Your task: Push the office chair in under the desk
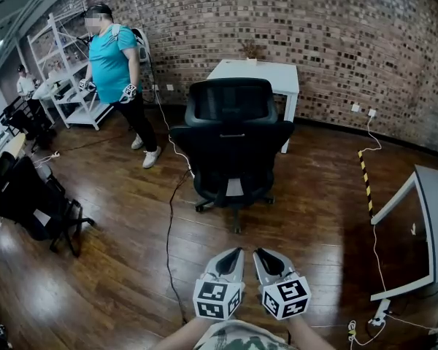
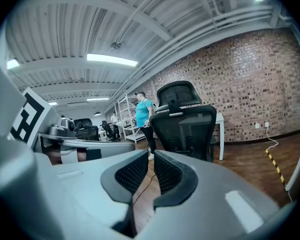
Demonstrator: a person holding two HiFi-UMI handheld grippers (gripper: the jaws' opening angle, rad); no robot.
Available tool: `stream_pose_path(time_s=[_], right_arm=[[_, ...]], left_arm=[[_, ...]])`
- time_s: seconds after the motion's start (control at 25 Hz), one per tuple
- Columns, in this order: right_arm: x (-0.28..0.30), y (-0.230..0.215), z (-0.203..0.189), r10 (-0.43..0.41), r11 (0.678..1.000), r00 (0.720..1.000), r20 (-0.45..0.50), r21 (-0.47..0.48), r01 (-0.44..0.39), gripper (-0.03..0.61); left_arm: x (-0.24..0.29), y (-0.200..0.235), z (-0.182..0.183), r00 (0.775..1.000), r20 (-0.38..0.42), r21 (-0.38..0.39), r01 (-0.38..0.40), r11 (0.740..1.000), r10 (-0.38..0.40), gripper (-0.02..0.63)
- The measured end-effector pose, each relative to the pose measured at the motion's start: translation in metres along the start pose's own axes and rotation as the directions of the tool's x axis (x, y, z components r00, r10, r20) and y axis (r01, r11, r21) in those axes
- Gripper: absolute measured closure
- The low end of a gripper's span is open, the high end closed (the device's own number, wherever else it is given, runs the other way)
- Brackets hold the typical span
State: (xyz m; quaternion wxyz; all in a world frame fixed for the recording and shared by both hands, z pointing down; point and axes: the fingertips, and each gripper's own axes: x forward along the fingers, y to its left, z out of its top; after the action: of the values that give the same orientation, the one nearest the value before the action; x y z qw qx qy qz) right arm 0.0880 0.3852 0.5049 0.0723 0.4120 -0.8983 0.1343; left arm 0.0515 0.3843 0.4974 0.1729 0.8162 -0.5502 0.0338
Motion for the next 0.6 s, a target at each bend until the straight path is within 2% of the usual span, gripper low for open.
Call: stream_pose_path(time_s=[0.44,0.6], right_arm=[[0.097,0.006,0.037,-0.052,0.998,0.999,-0.002,-0.025,0.052,0.551],[0.123,0.013,0.048,-0.054,0.997,0.999,-0.001,-0.062,0.054,0.540]], left_arm=[[0.036,0.092,0.047,0.999,0.024,-0.047,0.048,0.998,-0.047,0.603],[0.042,0.118,0.059,0.997,0.037,-0.054,0.065,0.996,-0.063,0.603]])
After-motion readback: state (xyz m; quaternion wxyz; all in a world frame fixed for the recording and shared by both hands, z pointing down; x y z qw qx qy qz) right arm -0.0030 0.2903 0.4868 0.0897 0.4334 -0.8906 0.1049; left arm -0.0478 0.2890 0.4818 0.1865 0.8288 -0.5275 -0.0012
